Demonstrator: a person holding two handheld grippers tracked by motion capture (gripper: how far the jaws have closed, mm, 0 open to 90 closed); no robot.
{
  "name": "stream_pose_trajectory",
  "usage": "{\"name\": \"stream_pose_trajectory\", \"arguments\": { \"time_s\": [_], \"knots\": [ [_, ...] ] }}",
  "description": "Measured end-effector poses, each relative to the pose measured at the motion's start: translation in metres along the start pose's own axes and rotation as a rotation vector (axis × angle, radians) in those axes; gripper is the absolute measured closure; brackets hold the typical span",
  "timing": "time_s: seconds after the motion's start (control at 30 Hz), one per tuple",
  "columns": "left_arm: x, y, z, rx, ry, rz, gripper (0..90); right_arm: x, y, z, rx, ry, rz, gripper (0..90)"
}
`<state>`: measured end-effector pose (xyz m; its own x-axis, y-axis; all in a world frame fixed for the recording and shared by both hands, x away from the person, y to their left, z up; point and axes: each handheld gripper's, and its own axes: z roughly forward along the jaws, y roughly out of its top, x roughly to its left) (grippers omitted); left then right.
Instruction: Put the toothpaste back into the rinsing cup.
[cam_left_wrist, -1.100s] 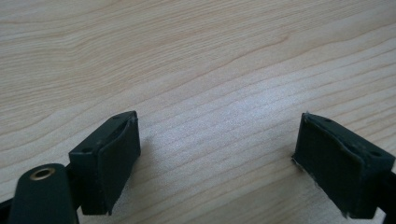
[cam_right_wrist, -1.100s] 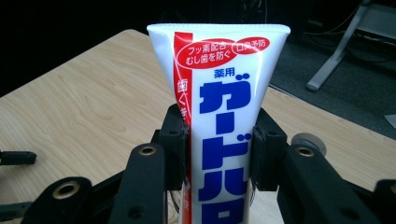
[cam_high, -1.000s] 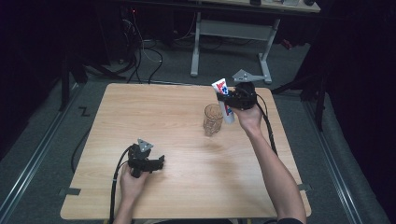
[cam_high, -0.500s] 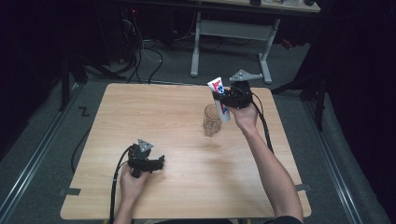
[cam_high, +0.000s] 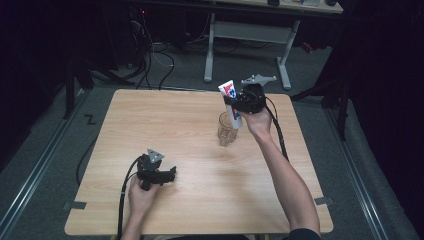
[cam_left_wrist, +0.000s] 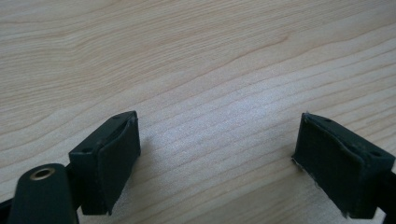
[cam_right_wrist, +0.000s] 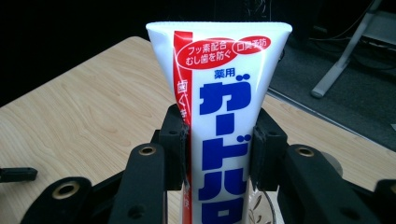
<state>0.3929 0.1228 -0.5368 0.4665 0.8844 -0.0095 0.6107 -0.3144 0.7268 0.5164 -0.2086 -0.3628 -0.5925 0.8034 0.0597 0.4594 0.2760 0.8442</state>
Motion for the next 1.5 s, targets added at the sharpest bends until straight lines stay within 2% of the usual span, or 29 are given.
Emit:
{"name": "stream_pose_trajectory", "arguments": {
  "time_s": [0.37,0.63,0.77,1.1,1.5],
  "knots": [
    [0.0,0.0,0.0,0.0,0.0,0.0,14.5,-0.001,0.001,0.008,-0.003,-0.009,0.007,63.8],
    [0.0,0.0,0.0,0.0,0.0,0.0,14.5,0.001,0.002,0.016,0.002,-0.028,-0.011,63.6],
    [0.0,0.0,0.0,0.0,0.0,0.0,14.5,0.001,-0.001,0.02,0.014,-0.033,0.005,63.4],
    [0.0,0.0,0.0,0.0,0.0,0.0,14.5,-0.001,-0.005,0.028,0.012,-0.049,0.001,63.1],
    [0.0,0.0,0.0,0.0,-0.001,0.0,14.5,-0.007,-0.009,0.033,0.023,-0.063,0.022,62.8]
  ]
}}
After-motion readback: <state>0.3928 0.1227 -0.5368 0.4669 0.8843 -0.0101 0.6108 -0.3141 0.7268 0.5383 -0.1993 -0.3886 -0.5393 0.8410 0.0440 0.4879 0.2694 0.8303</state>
